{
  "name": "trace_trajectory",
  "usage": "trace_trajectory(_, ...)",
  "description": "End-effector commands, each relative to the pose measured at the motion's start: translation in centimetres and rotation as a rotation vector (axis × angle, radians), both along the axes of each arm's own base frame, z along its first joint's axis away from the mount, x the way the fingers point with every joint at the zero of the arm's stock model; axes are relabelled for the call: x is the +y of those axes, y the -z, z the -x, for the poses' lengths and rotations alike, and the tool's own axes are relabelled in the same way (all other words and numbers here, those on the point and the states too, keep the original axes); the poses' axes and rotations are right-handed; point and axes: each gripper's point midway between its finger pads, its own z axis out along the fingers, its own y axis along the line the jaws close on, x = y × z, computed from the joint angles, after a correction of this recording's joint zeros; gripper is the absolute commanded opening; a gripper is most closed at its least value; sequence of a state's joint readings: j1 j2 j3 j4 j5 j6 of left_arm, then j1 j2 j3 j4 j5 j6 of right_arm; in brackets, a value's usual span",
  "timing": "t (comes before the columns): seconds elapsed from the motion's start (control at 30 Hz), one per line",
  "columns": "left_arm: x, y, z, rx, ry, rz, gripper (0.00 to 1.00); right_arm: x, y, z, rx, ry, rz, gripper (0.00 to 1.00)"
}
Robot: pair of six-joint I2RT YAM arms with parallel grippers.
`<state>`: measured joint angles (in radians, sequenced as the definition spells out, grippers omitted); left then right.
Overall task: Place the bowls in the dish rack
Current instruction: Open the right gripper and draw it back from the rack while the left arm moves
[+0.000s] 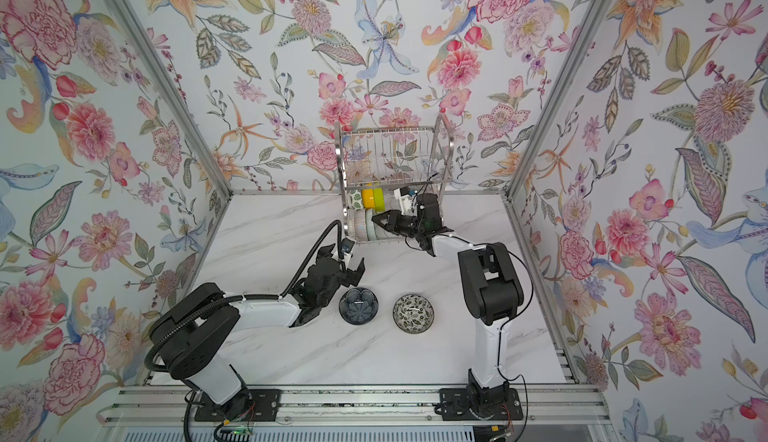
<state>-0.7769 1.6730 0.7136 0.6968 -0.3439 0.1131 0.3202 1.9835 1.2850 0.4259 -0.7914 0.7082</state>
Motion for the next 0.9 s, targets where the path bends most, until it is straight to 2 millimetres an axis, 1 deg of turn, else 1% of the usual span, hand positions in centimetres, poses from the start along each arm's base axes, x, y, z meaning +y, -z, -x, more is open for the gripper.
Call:
trace_trajectory(0.0, 0.7, -0.8, 0.0, -0.013, -0.015, 0.039, 0.99, -0.8, -2.9, 0.2, -0.075, 0.033, -0.016, 0.3)
trace_trajectory(0.1, 0.9, -1.4, 0.2, -0.027, -0.019, 0.063, 0.99, -1.8, -2.9, 0.8, -0.068, 0.067, 0.007, 0.31)
trace_trajectory(0.23, 1.1, -2.0, 0.5, -0.026, -0.023, 0.111, 0.99, -3.2, -2.2, 2.1, -0.069, 0.107, 0.063, 0.34)
trace_trajectory(0.37, 0.9, -2.9, 0.5, -0.004, -0.026, 0.149, 0.99, -5.0, -2.3, 3.4, -0.077, 0.162, 0.119, 0.38)
trace_trajectory(0.4, 0.8, -2.7, 0.6, 0.01, -0.028, 0.151, 0.99, -5.5, -2.3, 3.6, -0.072, 0.183, 0.132, 0.38)
trace_trajectory(0.43, 1.1, -4.1, 0.8, -0.006, -0.031, 0.187, 0.99, -6.1, -2.4, 3.9, -0.072, 0.201, 0.142, 0.39)
trace_trajectory(0.5, 1.6, -4.8, 1.4, -0.003, -0.039, 0.233, 0.99, -6.9, -2.5, 4.5, -0.071, 0.225, 0.15, 0.4)
trace_trajectory(0.6, 2.5, -5.2, 2.4, 0.017, -0.057, 0.288, 0.99, -8.1, -1.8, 5.2, -0.046, 0.274, 0.204, 0.49)
trace_trajectory(0.7, 3.3, -6.1, 3.4, 0.034, -0.065, 0.337, 0.99, -9.4, -0.8, 5.9, -0.014, 0.318, 0.273, 0.61)
trace_trajectory(0.77, 3.5, -6.9, 4.1, 0.047, -0.061, 0.385, 0.99, -10.4, -0.4, 6.6, -0.001, 0.353, 0.314, 0.68)
trace_trajectory(0.87, 3.4, -7.6, 5.1, 0.077, -0.041, 0.461, 0.99, -11.5, -0.5, 7.6, 0.001, 0.385, 0.362, 0.71)
